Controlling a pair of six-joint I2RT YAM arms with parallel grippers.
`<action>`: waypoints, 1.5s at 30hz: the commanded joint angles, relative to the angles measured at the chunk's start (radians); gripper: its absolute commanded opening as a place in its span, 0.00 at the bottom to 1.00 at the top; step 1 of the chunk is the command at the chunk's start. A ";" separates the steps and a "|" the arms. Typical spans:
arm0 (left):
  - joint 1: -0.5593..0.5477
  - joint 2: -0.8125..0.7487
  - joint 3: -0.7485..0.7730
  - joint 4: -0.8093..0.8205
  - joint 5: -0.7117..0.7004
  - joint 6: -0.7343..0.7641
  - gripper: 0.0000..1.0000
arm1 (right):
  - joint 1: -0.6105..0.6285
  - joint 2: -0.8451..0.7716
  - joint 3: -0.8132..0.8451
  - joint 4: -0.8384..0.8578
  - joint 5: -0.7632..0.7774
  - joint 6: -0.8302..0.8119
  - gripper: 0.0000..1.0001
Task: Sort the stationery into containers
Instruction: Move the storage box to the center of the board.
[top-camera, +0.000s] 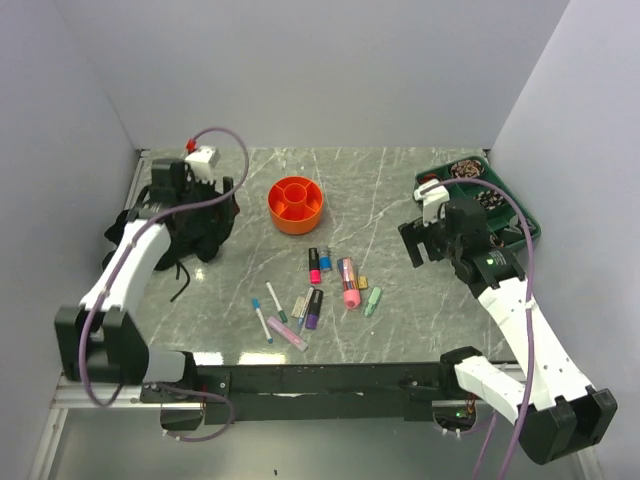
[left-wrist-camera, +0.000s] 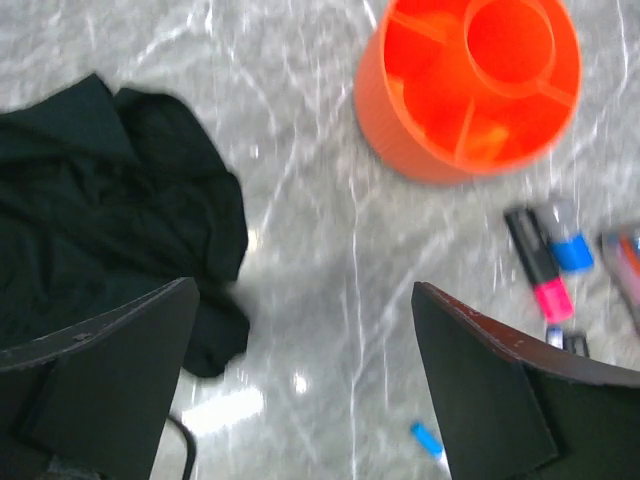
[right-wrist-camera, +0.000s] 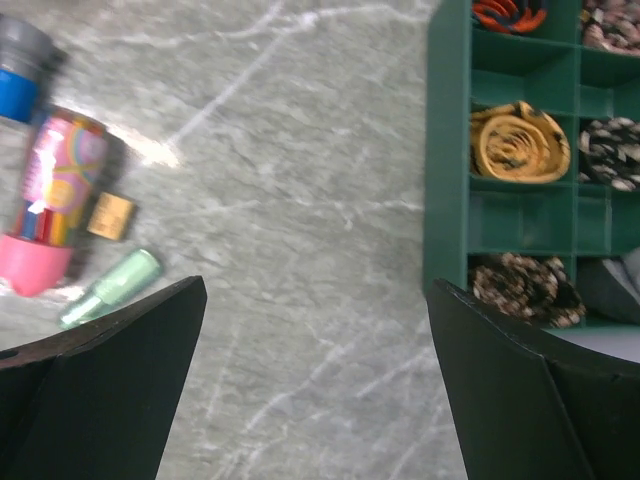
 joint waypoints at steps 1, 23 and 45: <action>-0.045 0.191 0.197 0.008 -0.040 -0.057 0.91 | 0.004 0.074 0.109 0.038 -0.102 0.035 1.00; -0.206 0.655 0.566 -0.118 -0.132 -0.088 0.65 | 0.005 0.542 0.505 0.024 -0.331 0.144 0.95; -0.251 0.520 0.477 -0.193 -0.278 -0.062 0.88 | 0.007 0.437 0.330 -0.040 -0.496 -0.068 0.95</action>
